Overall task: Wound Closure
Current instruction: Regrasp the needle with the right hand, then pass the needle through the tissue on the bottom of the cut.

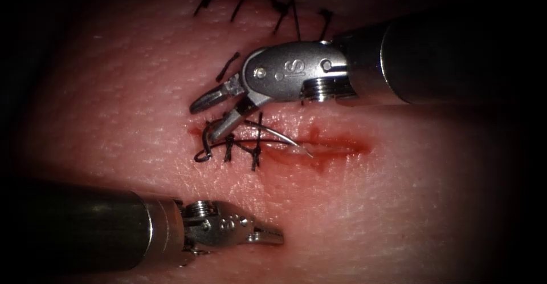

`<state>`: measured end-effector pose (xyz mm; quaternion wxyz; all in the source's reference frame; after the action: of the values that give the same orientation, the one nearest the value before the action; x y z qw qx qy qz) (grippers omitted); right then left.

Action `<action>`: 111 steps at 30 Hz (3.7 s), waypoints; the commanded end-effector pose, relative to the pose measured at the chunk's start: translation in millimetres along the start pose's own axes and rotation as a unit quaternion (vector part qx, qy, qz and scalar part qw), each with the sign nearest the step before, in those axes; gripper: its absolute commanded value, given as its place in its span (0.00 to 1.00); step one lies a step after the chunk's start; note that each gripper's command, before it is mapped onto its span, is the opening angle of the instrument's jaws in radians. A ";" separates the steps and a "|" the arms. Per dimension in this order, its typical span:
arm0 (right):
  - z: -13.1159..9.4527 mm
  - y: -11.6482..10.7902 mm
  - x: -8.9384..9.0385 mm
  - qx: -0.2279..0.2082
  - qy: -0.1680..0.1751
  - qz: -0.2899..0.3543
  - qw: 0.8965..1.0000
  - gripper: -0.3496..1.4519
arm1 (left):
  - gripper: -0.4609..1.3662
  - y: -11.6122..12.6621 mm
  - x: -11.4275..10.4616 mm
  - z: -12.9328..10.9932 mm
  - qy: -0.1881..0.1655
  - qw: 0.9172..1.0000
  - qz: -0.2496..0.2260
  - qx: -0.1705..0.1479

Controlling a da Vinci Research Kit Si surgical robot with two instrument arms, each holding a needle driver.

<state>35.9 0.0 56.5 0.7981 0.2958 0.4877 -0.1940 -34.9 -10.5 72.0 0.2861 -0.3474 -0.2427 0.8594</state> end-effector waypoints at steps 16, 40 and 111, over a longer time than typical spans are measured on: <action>2.7 -0.3 0.2 0.027 -0.026 -0.041 0.998 0.31 | 0.09 -0.1 0.1 -0.3 -0.001 1.000 0.000 -0.007; 3.8 0.3 1.1 0.047 -0.087 -0.056 0.993 0.00 | 0.08 0.3 0.1 -0.4 -0.001 1.000 0.000 -0.008; -5.0 -4.8 -1.8 -0.401 0.007 -0.081 0.912 0.00 | 0.07 0.3 -1.5 1.3 0.027 0.999 -0.006 -0.036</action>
<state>28.8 -0.1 55.1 0.8275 -0.0909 0.5523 -0.0427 -35.1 -12.0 73.3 0.2851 -0.3781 -0.2632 0.8405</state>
